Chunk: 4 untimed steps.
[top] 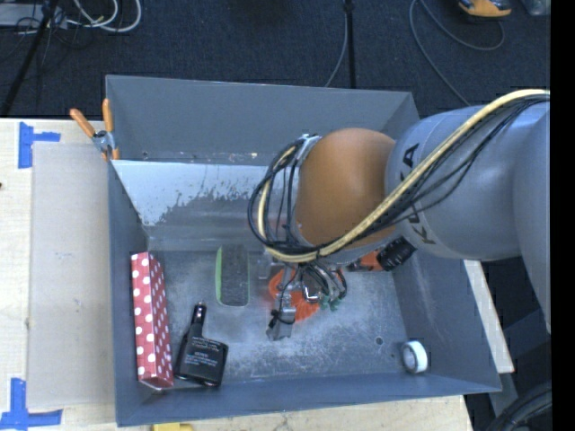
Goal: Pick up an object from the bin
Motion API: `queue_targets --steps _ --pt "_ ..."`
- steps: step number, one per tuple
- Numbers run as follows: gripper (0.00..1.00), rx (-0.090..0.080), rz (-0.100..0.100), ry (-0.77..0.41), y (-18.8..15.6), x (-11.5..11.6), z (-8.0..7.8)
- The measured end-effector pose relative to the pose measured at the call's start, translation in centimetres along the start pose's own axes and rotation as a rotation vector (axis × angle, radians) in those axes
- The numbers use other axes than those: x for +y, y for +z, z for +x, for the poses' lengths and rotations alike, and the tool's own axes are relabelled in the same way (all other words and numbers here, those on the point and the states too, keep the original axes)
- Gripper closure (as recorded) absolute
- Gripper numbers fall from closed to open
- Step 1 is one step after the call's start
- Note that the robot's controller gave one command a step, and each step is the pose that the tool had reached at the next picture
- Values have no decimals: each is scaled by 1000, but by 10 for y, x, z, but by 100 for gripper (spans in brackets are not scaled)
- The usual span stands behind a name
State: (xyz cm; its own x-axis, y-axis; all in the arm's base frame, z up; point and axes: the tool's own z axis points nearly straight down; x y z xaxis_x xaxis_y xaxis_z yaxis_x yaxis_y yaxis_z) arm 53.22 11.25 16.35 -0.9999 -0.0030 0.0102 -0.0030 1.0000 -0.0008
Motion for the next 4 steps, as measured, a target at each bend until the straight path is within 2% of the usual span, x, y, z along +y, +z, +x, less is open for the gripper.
queue_targets --steps 1,2,3,4 --pt "0 -8 -1 2 -4 0 -1" --pt "0 -5 -2 -33 18 -37 22" --pt "0 -1 2 -32 38 -61 22" --pt "0 -6 -2 -79 49 -59 -28"
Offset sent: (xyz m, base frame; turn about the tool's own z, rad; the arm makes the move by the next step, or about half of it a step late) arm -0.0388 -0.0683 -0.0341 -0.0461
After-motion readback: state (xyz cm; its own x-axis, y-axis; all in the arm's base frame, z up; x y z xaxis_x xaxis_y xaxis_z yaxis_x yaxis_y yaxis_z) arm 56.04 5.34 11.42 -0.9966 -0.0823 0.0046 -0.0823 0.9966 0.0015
